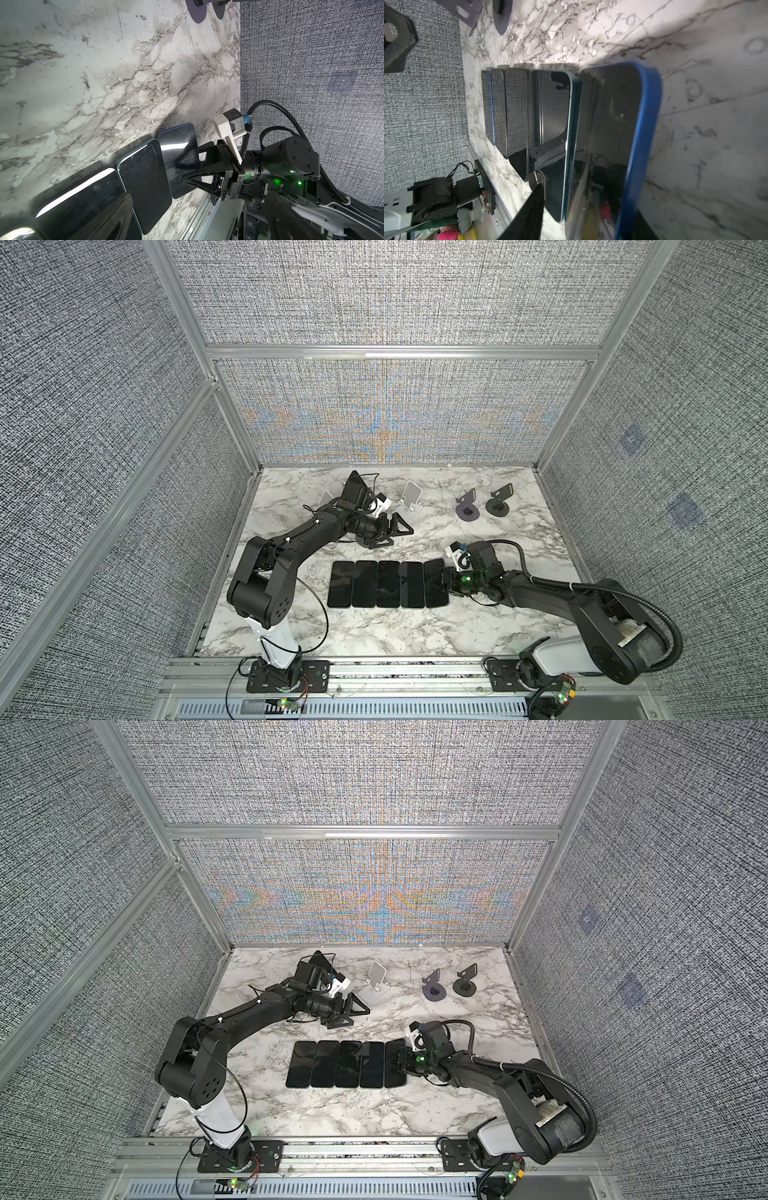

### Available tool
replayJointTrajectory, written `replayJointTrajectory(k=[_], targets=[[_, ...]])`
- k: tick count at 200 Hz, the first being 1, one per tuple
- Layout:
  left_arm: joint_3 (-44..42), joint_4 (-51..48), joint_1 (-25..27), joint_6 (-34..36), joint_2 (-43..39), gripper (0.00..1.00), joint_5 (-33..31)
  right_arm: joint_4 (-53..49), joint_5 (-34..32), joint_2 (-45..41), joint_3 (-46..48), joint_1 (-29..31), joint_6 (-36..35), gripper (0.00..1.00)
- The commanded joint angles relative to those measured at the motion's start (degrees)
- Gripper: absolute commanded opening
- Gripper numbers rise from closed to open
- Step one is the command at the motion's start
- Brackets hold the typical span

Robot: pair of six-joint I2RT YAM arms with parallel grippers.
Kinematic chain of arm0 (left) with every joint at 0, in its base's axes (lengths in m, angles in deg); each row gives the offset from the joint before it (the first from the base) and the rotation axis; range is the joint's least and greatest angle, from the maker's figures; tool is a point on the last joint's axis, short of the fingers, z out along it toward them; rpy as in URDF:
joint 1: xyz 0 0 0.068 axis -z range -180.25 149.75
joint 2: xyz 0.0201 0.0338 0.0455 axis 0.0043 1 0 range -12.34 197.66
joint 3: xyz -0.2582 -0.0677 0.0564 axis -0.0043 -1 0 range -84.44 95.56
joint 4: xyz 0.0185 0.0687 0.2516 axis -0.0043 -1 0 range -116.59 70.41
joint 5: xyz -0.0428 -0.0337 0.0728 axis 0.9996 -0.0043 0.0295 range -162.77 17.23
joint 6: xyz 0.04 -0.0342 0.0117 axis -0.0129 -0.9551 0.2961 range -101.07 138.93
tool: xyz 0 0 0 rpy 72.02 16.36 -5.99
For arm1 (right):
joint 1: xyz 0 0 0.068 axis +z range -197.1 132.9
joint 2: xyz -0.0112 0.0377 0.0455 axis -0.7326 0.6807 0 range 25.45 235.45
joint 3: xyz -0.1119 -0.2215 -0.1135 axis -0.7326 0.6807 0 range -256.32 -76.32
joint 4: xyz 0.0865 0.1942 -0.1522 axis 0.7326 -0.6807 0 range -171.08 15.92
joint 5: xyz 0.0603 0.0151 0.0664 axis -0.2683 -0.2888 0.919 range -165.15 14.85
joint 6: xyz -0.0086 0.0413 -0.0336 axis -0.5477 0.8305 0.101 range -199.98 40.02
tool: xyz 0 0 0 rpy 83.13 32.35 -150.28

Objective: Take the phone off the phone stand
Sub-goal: 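Push the blue-edged phone against the row with the right gripper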

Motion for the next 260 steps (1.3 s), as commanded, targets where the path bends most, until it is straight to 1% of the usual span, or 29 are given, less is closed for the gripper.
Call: replayJointTrajectory(k=[1, 15, 44, 125, 136, 167, 195, 234, 260], targets=[[0.5, -0.6, -0.1, 1.1, -0.6, 0.99, 0.1, -8.1, -3.9, -1.0, -1.3, -0.1, -3.0, 0.48], [0.5, -0.8, 0.0, 1.2, -0.6, 0.99, 0.1, -10.1, -5.0, -1.6, -1.9, -0.1, -3.8, 0.5], [0.6, -0.9, 0.0, 1.2, -0.6, 0.99, 0.0, -11.3, -5.6, -1.9, -2.5, -0.1, -4.1, 0.51], [0.6, -0.9, -0.1, 1.3, -0.7, 0.99, 0.1, -7.4, -5.4, 1.0, -2.5, 1.4, -1.4, 0.54], [0.6, -0.9, -0.1, 1.3, -0.8, 0.99, 0.1, -8.0, -5.6, 1.1, -2.9, 1.5, -1.5, 0.54], [0.9, -1.8, -0.1, 2.0, -1.0, 0.99, -0.4, -14.3, -8.5, 0.1, -5.0, 1.5, -3.0, 0.63], [1.1, -2.3, -0.2, 2.5, -1.4, 0.99, -0.9, -18.3, -10.0, -0.9, -6.5, 1.6, -3.8, 0.66], [1.2, -2.5, -0.2, 2.6, -1.5, 0.99, -1.0, -18.5, -10.0, -0.8, -6.9, 1.8, -3.8, 0.67], [1.2, -2.6, -0.1, 2.8, -1.7, 0.99, -1.0, -16.1, -8.6, -0.3, -6.3, 1.8, -2.8, 0.67]])
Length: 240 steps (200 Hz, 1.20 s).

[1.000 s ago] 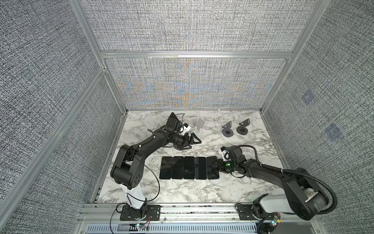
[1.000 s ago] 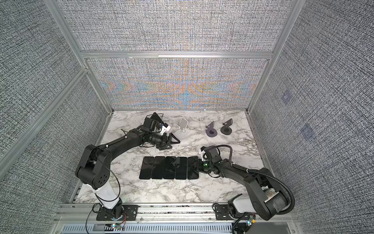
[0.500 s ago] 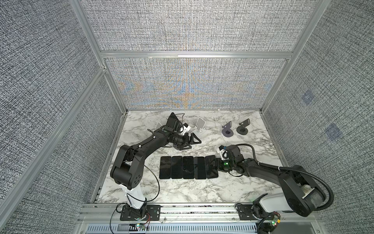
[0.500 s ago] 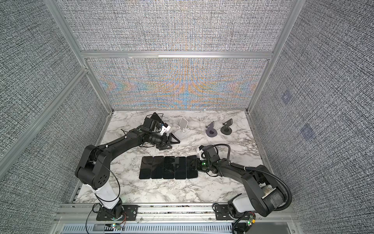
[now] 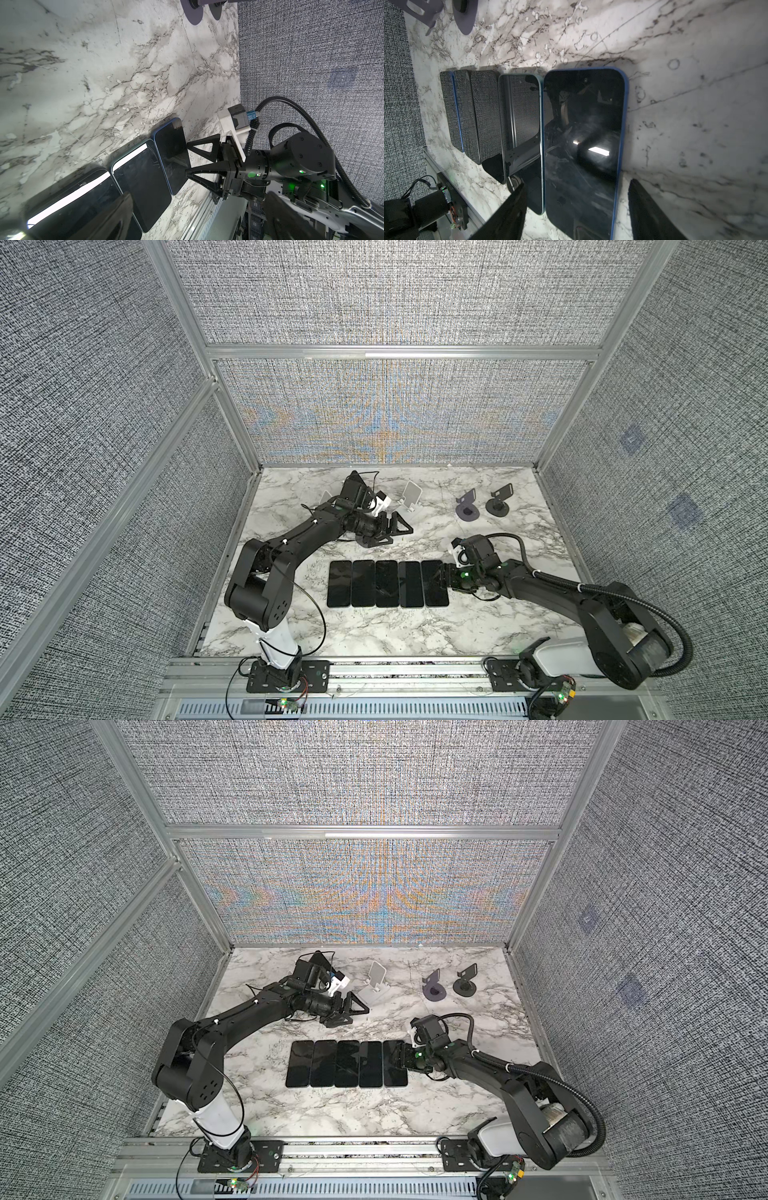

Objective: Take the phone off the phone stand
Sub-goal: 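Push the blue-edged phone against the row with the right gripper, then open the right gripper and lift it while the left gripper moves toward the stands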

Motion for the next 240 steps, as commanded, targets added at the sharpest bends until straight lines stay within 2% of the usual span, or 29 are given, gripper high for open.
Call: replayJointTrajectory(k=[1, 168, 187, 240], targets=[[0.4, -0.5, -0.1, 1.2, -0.5, 0.99, -0.4, -1.2, 0.1, 0.6, 0.5, 0.1, 0.7, 0.67], [0.7, -1.1, -0.2, 1.7, -0.8, 0.99, -0.7, 2.8, 2.4, -0.1, 2.0, -0.6, 4.0, 0.67], [0.7, -1.3, -0.1, 1.9, -0.9, 0.99, -0.8, 1.8, 1.5, -0.7, 2.1, -0.8, 3.8, 0.67], [1.2, -1.8, -1.0, 2.0, -2.6, 0.99, -1.8, -7.9, -6.1, -7.1, -1.6, -1.1, -0.3, 0.67]])
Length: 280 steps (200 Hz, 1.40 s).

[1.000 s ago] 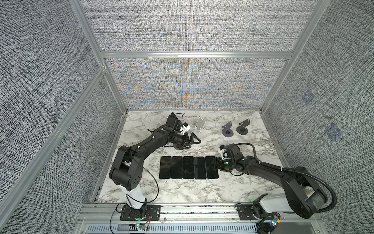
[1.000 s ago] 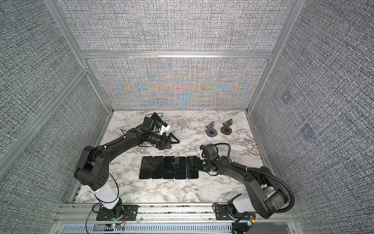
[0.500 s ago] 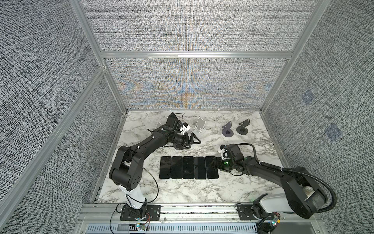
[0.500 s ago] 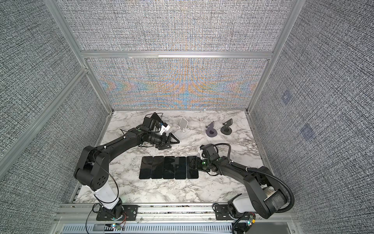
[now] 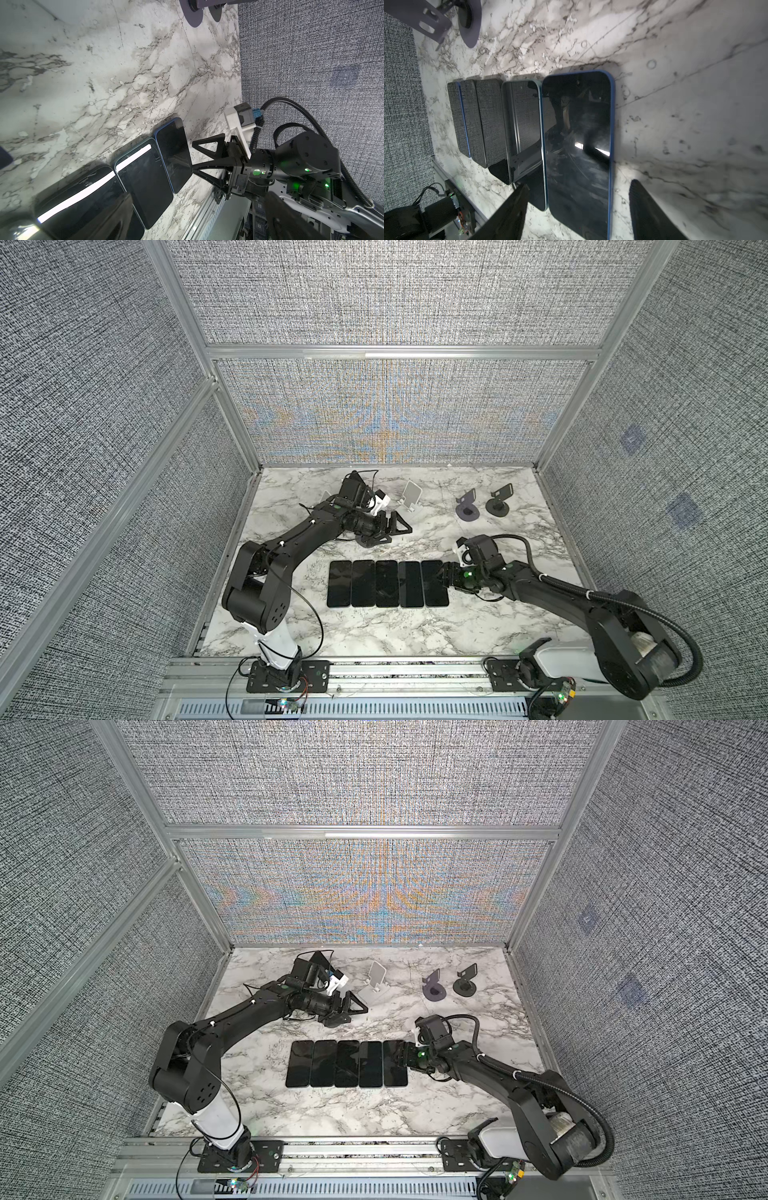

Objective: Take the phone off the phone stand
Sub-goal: 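Open the right gripper and lift it while the left gripper moves toward the stands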

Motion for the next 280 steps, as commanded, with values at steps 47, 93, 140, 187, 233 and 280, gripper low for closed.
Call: replayJointTrajectory(k=[47, 93, 140, 187, 233, 280], targets=[[3.6, -4.5, -3.0, 4.2, -6.1, 0.99, -10.1, -7.3, -5.9, -6.9, -2.8, -0.4, -3.7, 0.67], [6.9, -6.5, -7.5, 5.6, -10.4, 0.99, -19.0, -9.1, -4.6, -9.9, -4.1, -0.5, -6.0, 0.66], [7.1, -0.8, -13.2, 5.3, -11.5, 0.93, -27.6, -12.1, -4.2, -12.1, -5.0, -0.7, -7.9, 0.65], [8.4, 4.4, -13.9, 5.6, -6.4, 0.8, -34.2, -15.3, -4.4, -16.2, -4.0, -1.7, -9.0, 0.65], [9.8, 9.1, -13.9, 4.9, 0.5, 0.72, -34.9, -15.1, -4.6, -20.1, -0.6, -3.4, -8.2, 0.65], [9.9, 12.9, -13.9, 2.9, 5.1, 0.66, -33.1, -16.6, -4.2, -21.6, 0.1, -5.2, -9.0, 0.65]])
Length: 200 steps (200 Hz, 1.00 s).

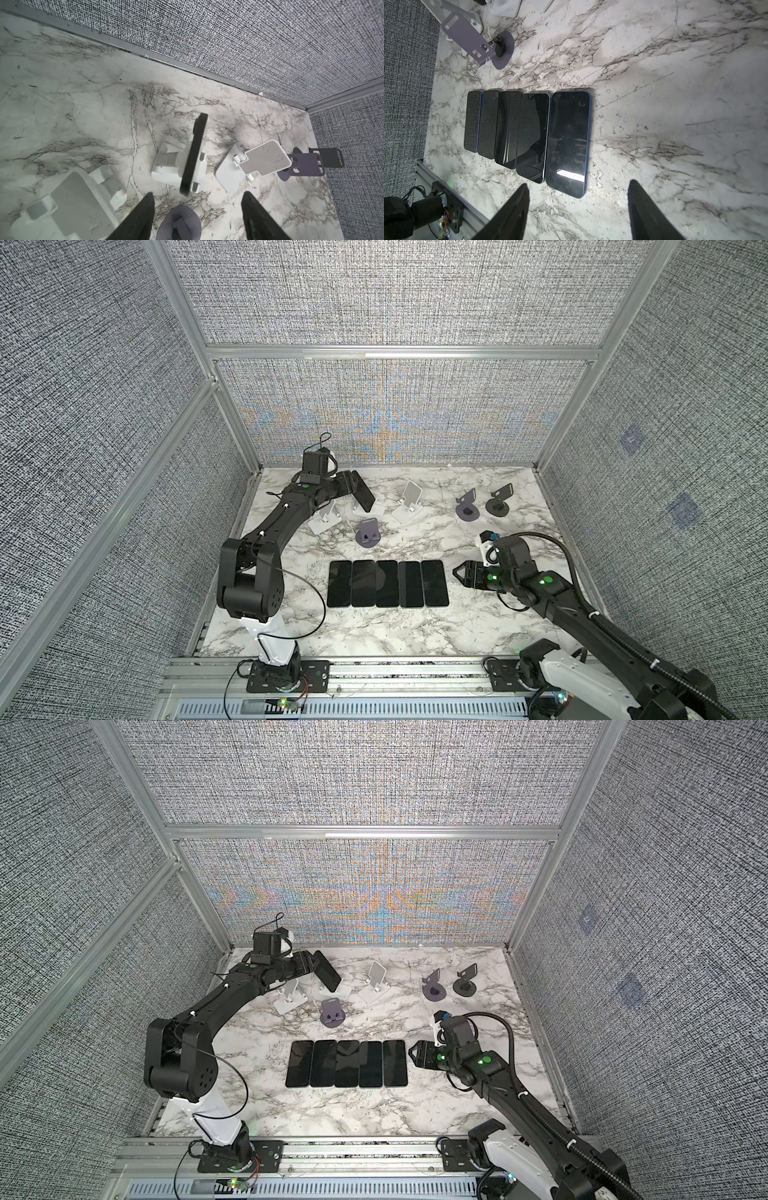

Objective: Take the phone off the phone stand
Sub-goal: 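Open the right gripper and lift it while the left gripper moves toward the stands, then grasp the black phone on the white stand with the left gripper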

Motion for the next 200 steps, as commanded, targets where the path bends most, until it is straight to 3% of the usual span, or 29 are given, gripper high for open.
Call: replayJointTrajectory(k=[1, 136, 200], targets=[[0.5, 3.3, -0.1, -0.9, 1.4, 0.65, 0.8, -1.7, 0.5, -0.5, 0.3, -0.5, -0.9, 0.65], [3.0, 5.6, -0.1, -0.1, 8.0, 0.42, 3.9, -1.9, 1.7, 0.7, 0.8, -1.6, -2.2, 0.66], [4.5, 4.0, -0.1, 0.2, 8.4, 0.21, 3.5, -2.2, 2.2, 1.0, 0.5, -2.1, -1.9, 0.65]])
